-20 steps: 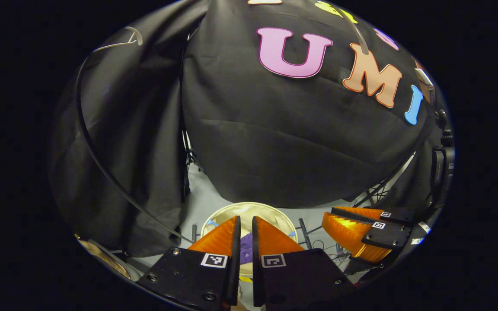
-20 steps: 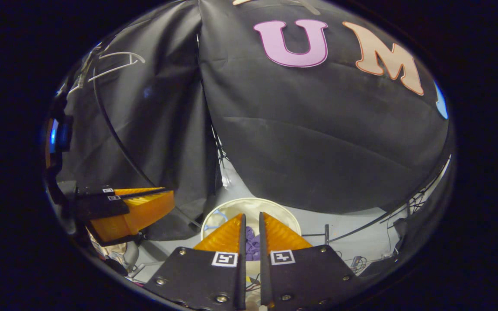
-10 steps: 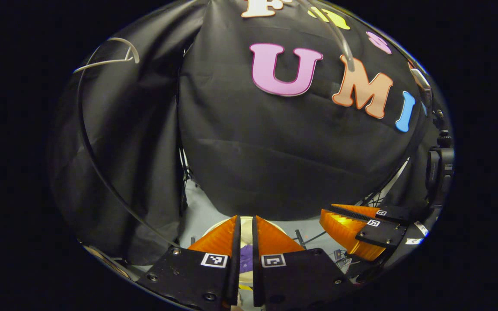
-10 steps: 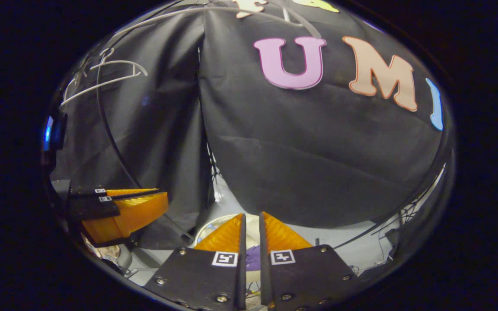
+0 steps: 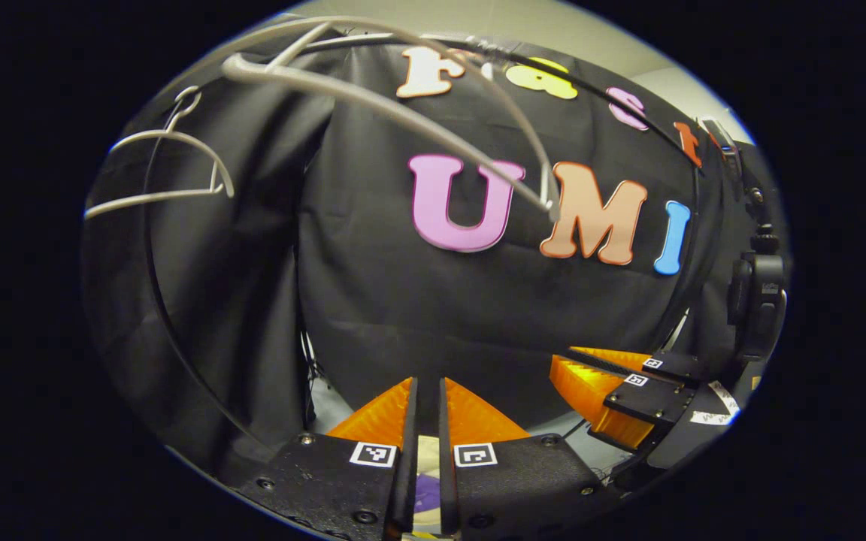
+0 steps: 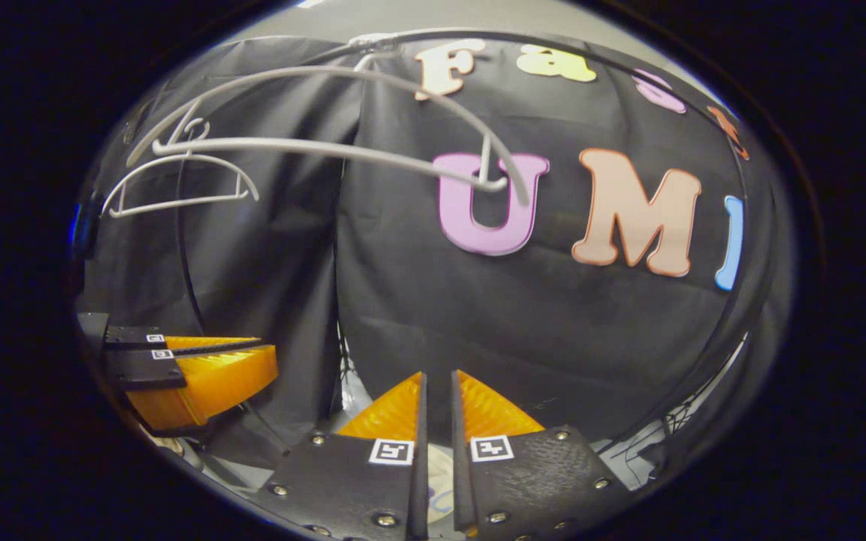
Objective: Grasp the clothes on the hanger with both hands and then place them into the laundry hamper below.
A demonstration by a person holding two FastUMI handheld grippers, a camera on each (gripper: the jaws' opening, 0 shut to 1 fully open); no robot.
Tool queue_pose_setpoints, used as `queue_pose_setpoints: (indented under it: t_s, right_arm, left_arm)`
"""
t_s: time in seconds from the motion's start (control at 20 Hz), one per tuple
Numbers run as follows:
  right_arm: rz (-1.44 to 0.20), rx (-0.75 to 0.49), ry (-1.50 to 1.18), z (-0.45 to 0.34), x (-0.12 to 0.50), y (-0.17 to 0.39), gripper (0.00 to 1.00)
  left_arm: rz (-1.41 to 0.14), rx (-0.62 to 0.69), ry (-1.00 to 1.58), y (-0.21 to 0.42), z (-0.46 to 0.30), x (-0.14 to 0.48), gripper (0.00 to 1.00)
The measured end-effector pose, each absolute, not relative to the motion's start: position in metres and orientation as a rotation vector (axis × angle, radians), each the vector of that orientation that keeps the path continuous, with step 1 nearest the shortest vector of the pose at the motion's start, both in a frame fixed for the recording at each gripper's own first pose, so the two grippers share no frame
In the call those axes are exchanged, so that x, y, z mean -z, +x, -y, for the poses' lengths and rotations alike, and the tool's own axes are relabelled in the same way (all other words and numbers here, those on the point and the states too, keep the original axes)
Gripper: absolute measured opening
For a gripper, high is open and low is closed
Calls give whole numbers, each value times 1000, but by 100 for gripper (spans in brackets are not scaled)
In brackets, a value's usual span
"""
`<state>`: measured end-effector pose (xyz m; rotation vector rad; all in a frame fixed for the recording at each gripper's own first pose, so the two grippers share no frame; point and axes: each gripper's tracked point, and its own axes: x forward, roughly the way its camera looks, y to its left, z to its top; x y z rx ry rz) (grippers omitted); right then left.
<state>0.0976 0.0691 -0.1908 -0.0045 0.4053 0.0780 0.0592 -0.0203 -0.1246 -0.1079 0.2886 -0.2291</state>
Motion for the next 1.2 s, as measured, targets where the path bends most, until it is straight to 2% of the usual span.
queue_pose_setpoints:
  t_s: [0.1,0.15,0.25,0.45,0.5,0.6,0.7,0.9,1.1,1.2]
  right_arm:
    - [-347,-69,1,-64,163,102,13]
    - [-317,-62,2,-61,148,102,13]
    - [-258,-49,6,-54,118,103,13]
    - [-158,-23,35,-42,65,100,13]
    - [-134,-14,37,-39,54,98,13]
    - [-87,0,30,-33,31,94,13]
    - [-55,7,20,-29,15,87,17]
    - [-4,15,27,-23,-10,73,48]
    - [15,23,25,-18,-21,62,91]
    - [18,29,26,-14,-22,56,91]
  left_arm:
    - [-231,243,-104,59,27,98,5]
    - [-201,249,-106,58,29,82,22]
    - [-134,262,-115,60,31,54,5]
    - [-26,269,-124,54,28,0,5]
    - [1,266,-129,52,27,-13,22]
    - [55,251,-128,50,21,-36,5]
    - [85,252,-126,44,25,-52,23]
    - [116,260,-145,37,28,-70,57]
    - [141,247,-146,30,29,-77,92]
    - [143,243,-140,28,31,-77,92]
